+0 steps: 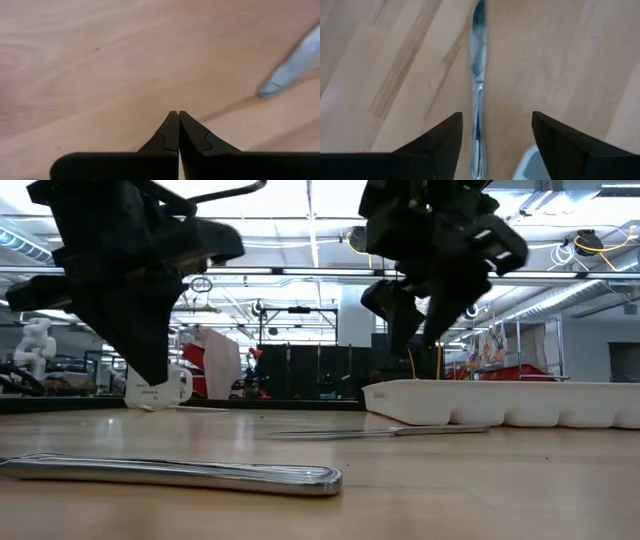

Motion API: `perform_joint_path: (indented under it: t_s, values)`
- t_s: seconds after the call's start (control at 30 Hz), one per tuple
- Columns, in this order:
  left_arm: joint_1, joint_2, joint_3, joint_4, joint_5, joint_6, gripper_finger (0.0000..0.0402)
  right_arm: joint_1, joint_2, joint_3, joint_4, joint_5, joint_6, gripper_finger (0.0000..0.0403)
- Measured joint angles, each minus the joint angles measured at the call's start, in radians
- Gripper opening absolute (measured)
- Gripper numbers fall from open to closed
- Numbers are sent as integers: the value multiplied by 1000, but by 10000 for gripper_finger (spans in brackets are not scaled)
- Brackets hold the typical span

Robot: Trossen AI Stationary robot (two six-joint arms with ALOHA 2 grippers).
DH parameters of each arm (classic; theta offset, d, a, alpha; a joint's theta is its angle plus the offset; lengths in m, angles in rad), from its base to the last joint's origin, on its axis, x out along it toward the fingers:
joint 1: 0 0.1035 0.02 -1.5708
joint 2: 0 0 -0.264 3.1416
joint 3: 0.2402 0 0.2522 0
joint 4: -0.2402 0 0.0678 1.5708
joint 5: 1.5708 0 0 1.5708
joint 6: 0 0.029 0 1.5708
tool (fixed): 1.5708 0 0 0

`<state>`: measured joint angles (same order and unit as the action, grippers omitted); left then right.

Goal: Sort silverware
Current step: Put the silver table knife into the silverware tray

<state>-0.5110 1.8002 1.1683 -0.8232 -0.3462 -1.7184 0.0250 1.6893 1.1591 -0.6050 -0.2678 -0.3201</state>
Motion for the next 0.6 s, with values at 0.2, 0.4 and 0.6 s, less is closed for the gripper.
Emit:
perform_joint_path:
  t_s: [0.2, 0.4, 0.6]
  values:
    - [0, -1, 0, -29, 2, -3, 0, 44, 57, 1, 0, 12, -13, 234]
    - [-8, -1, 0, -24, 17, -3, 0, 123, 161, 0, 64, 174, -2, 233]
    - [-33, -1, 0, -44, 21, -2, 0, 158, 257, 7, 105, 353, 125, 229]
